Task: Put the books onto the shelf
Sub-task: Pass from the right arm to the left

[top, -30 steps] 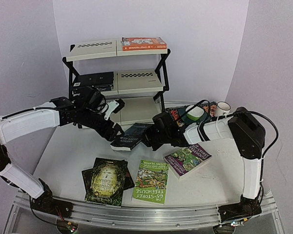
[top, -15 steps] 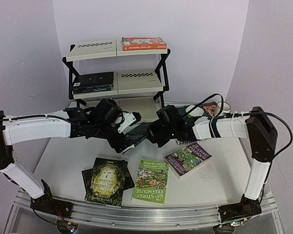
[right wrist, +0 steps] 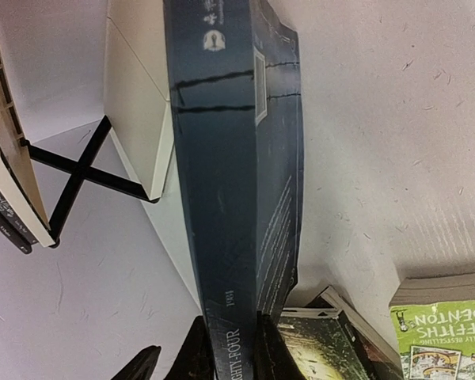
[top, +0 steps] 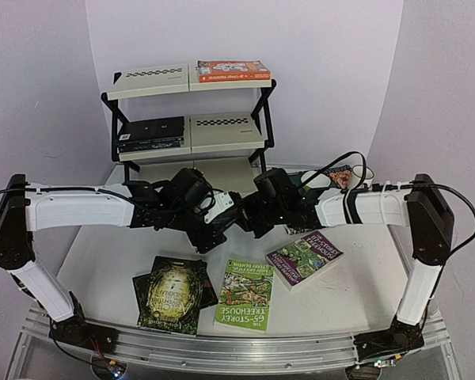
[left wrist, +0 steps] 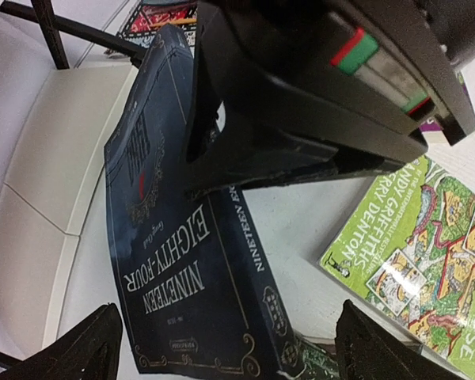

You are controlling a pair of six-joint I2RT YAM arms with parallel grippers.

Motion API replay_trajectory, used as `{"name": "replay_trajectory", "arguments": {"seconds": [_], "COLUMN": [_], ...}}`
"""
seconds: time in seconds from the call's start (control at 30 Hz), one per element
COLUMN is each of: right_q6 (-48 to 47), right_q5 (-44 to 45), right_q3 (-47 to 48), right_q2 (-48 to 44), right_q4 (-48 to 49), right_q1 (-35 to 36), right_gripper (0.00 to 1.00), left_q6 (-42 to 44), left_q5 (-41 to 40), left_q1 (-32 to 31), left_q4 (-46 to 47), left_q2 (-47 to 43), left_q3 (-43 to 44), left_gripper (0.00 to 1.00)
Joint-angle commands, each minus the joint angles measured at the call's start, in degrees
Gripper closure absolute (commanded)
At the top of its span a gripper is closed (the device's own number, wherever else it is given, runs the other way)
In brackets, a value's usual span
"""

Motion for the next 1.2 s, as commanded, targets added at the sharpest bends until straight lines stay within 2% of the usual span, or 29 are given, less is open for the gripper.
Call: {"name": "replay_trajectory", "arguments": {"seconds": [0.0, 0.17, 0.23, 0.3, 0.33, 0.37, 0.47, 0.53, 0.6, 0.67, 0.7, 0.77, 0.9, 1.03, 1.1, 1.17], "right_q6": [1.86, 3.40, 3.63, 3.68, 4.16, 4.66, 5.24, 4.82, 3.88, 2.29, 1.44, -0.65, -4.90, -8.06, -13.97, -25.18], "right_q5": [-1.57, -2.52, -2.52, -2.73, -2.97, -3.18, -3.19, -3.03, -3.31, -4.00, -4.19, -3.94, -2.78, -5.01, -7.78, -11.98], "right_q3": [2.17, 1.43, 1.17, 1.13, 1.01, 0.84, 0.12, -0.24, -0.21, -0.17, -0.46, -1.62, -6.04, -12.69, -13.73, -12.42], "right_q2": [-5.57, -6.41, -7.01, -7.45, -7.50, -7.55, -7.91, -8.37, -8.80, -9.36, -9.84, -11.46, -16.35, -22.47, -24.61, -25.80], "right_q4": [5.51, 6.63, 6.68, 6.55, 6.66, 6.75, 7.64, 7.80, 7.81, 7.82, 7.59, 6.55, 2.69, 2.55, 2.31, 1.09], "right_q1": [0.27, 0.28, 0.28, 0.25, 0.26, 0.29, 0.28, 0.17, -0.17, -0.89, -1.27, -2.30, -5.08, -11.59, -14.34, -15.85], "right_gripper": [1.00, 1.00, 1.00, 1.00, 0.97, 0.89, 0.80, 0.77, 0.68, 0.43, 0.34, 0.24, 0.20, 0.20, 0.17, 0.16], "left_q6": [3.20, 5.42, 6.14, 7.02, 7.02, 7.06, 7.70, 8.21, 8.93, 9.70, 9.79, 9.98, 8.86, 7.70, 7.22, 7.14], "left_q5": [2.24, -0.70, -2.39, -3.82, -5.50, -6.42, -6.59, -7.37, -7.88, -7.98, -8.06, -8.00, -7.98, -6.55, -5.16, -3.32], "left_q1": [-0.91, -0.93, -0.93, -0.92, -0.92, -0.92, -0.99, -1.01, -0.95, -0.95, -0.93, -0.92, -0.84, -0.77, -0.67, -0.68], "left_q4": [7.95, 9.25, 10.18, 10.38, 10.35, 10.28, 10.37, 10.42, 10.59, 10.52, 10.52, 10.53, 10.35, 9.90, 9.08, 8.44], "left_q2": [-1.34, -0.70, -0.73, -0.57, -0.30, -0.15, -1.23, -2.34, -3.64, -5.09, -5.89, -7.56, -11.15, -15.33, -17.22, -19.10], "left_q3": [-2.23, -3.18, -3.42, -3.17, -2.69, -2.30, -2.37, -2.58, -3.02, -3.55, -3.84, -4.58, -5.71, -7.01, -7.48, -7.79], "left_gripper": [0.06, 0.17, 0.27, 0.44, 0.62, 0.71, 0.99, 1.00, 1.00, 1.00, 1.00, 1.00, 1.00, 1.00, 1.00, 1.00]}}
